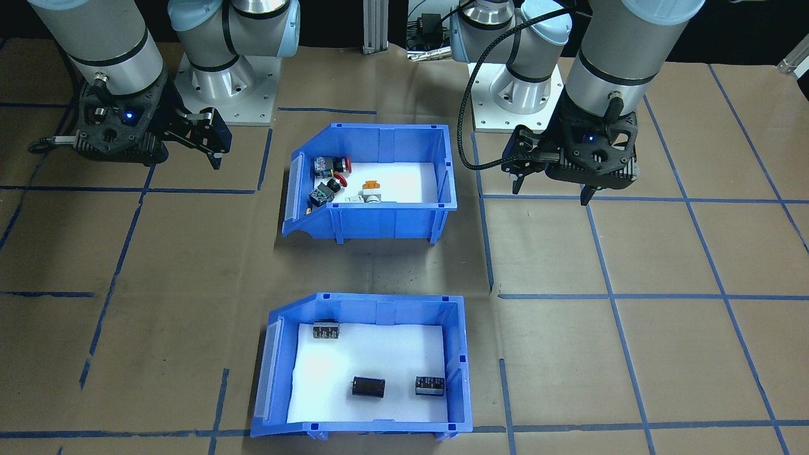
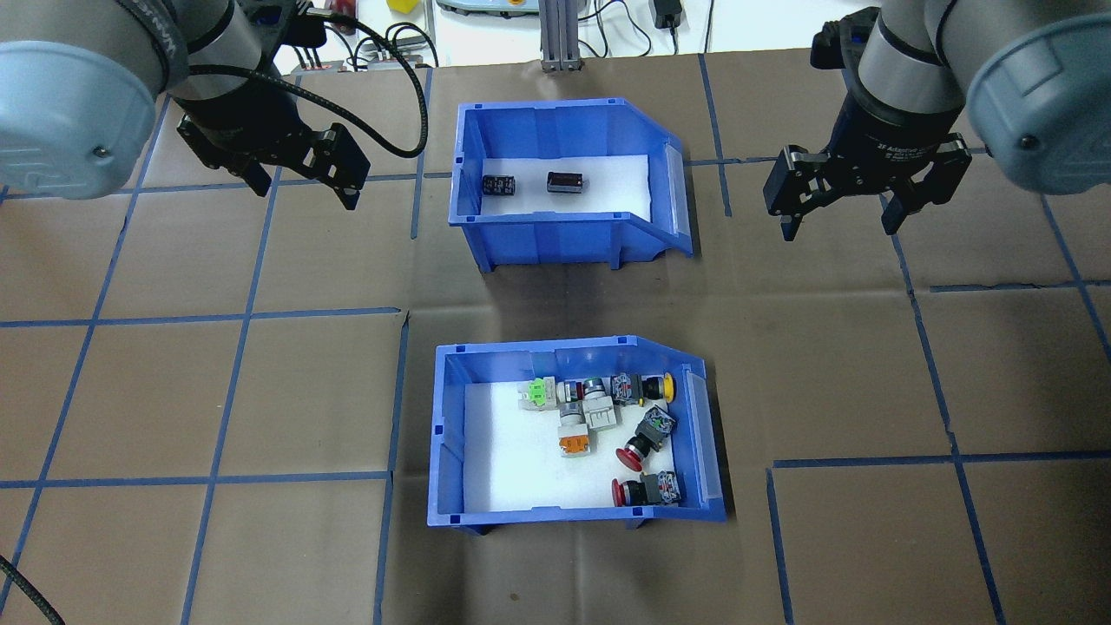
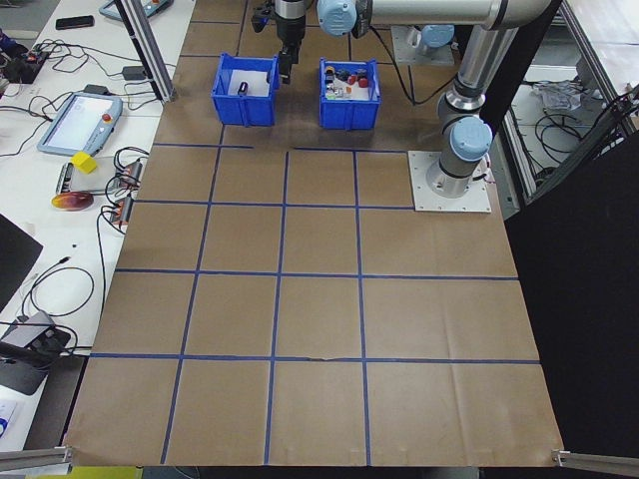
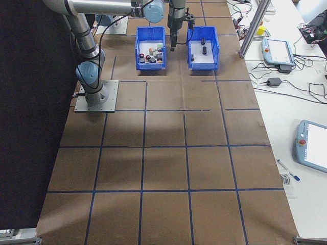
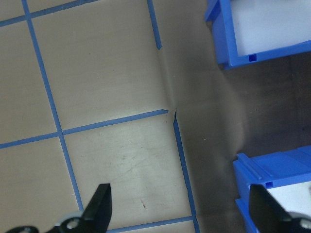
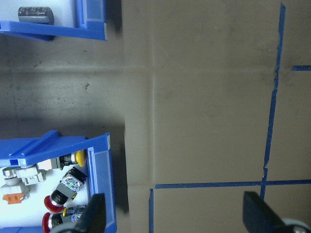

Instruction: Place button box in front

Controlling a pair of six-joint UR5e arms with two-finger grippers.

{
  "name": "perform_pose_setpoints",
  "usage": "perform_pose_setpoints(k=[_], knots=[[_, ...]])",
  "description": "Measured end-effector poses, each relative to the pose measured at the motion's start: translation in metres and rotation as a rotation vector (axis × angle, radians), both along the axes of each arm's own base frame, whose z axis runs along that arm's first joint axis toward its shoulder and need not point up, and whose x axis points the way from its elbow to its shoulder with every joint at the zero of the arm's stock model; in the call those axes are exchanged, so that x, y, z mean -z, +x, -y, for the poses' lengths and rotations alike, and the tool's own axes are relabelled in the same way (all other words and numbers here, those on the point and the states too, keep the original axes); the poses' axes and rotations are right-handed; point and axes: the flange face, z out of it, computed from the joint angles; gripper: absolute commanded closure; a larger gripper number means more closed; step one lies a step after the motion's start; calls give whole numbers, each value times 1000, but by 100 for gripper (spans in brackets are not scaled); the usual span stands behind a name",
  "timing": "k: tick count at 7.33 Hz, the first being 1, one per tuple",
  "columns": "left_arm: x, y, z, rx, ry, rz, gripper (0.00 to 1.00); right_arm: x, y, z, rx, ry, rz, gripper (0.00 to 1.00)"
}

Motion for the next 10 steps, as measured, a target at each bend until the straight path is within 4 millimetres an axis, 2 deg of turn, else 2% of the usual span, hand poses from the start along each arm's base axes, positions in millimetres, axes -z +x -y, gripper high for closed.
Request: perform_pose_setpoints(k=[7,10], knots=[[0,0,0,0,0,0,1,-1,-1,2,-11,-13,0,0],[0,0,0,0,-1,0,1,-1,0,12,-17,-29,-2,0]])
